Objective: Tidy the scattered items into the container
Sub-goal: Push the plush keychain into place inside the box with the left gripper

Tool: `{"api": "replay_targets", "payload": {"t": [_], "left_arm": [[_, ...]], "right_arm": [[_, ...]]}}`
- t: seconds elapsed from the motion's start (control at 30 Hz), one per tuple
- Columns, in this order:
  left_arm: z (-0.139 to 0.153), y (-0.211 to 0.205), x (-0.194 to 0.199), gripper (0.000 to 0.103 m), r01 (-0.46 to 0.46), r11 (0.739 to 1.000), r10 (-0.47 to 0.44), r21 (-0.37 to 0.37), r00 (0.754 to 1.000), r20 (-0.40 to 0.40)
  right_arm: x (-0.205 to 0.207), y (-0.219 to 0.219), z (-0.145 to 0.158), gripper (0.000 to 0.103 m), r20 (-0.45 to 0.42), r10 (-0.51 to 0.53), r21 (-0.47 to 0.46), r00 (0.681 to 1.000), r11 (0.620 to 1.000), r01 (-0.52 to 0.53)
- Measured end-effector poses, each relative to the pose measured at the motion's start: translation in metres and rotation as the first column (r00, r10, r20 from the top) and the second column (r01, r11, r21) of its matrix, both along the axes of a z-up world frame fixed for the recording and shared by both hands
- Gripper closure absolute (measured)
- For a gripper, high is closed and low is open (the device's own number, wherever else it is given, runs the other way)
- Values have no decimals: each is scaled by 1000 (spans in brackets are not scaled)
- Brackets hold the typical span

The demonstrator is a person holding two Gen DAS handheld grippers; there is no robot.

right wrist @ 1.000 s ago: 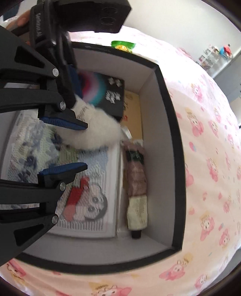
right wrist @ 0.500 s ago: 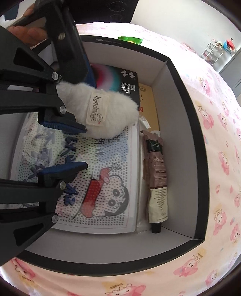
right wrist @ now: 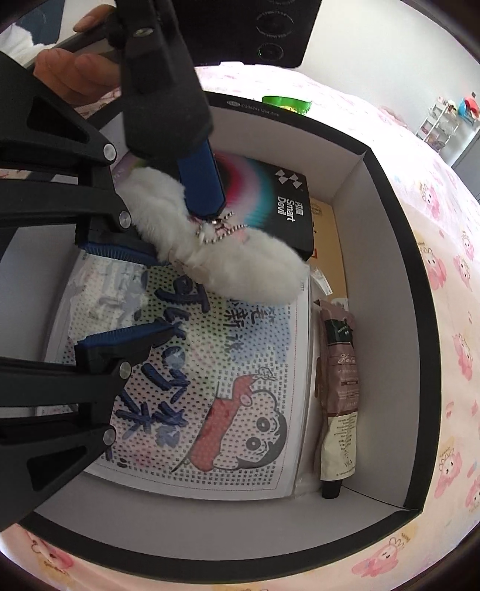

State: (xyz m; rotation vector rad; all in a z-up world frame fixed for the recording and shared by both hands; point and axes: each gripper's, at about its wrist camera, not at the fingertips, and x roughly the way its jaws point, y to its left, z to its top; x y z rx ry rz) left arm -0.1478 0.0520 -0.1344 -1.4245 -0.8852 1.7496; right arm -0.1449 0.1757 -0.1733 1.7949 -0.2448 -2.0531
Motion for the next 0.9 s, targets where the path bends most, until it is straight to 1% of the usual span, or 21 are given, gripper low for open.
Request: {"api": "replay_targets", "payload": {"t": [0.03,0.07,0.13,0.2,0.27,0.33,0.37,0.4,0.47,0.5,0.57,0.6,0.63,0.7,0.73,0.83,0.87,0.9], "left_arm": [[-2,2,0,49,8,1000,-8,-10,1000,9],[-2,0,1,49,17,1000,-17,-2,1000,21],[-3,-1,2,47,27,999,-28,22,999,40],[-1,-3,1,47,15,1000,-15,9,999,31],[1,-6,0,47,-11,999,10,32,1000,17],[3,-10,0,47,-31,999,31,45,999,11],[2,-11,0,47,-44,999,44,33,999,7],[1,-11,-1,47,-53,999,53,13,999,4],[-1,-12,-1,47,-62,998,62,-15,998,12],[-3,-12,-1,47,-61,998,62,-17,998,20],[-4,-12,-2,47,-63,998,64,-21,998,25],[-4,-11,-2,47,-65,997,65,-29,998,21],[-3,-10,-2,47,-65,997,66,-40,998,14],[-3,-9,-2,47,-64,996,64,-62,998,1],[-3,-8,-2,47,-62,996,62,-69,998,-1],[-5,-7,-2,47,-63,995,64,-79,998,6],[-5,-7,-3,47,-68,994,69,-85,998,6],[-5,-7,-3,47,-71,993,72,-90,997,4]], "right_arm": [[1,3,2,74,-8,-15,12,1000,1000,15],[1,7,4,74,-14,-37,13,999,999,37],[4,20,7,74,-17,-97,-15,995,995,97],[6,30,11,74,-31,-128,-24,991,992,127],[8,36,16,73,-41,-151,-71,988,986,148],[9,37,19,73,-32,-145,-138,989,981,139],[10,35,22,72,-30,-134,-157,991,979,127],[10,31,21,71,-30,-119,-155,993,981,113],[2,30,24,71,-34,-107,-97,994,990,103],[2,28,21,71,-34,-113,-65,993,992,111],[-1,28,19,71,-25,-123,-31,992,992,122],[-2,28,17,71,-22,-126,-25,992,992,126],[-2,37,17,71,-19,-128,-24,992,992,128],[-3,32,11,61,-10,-127,-30,992,992,127],[-3,31,9,59,5,-123,-47,992,991,123],[-5,22,-5,60,74,-91,-110,993,989,99],[-4,17,-5,62,74,-67,-117,995,990,76],[-2,12,-4,68,59,-43,-113,997,992,50]]}}
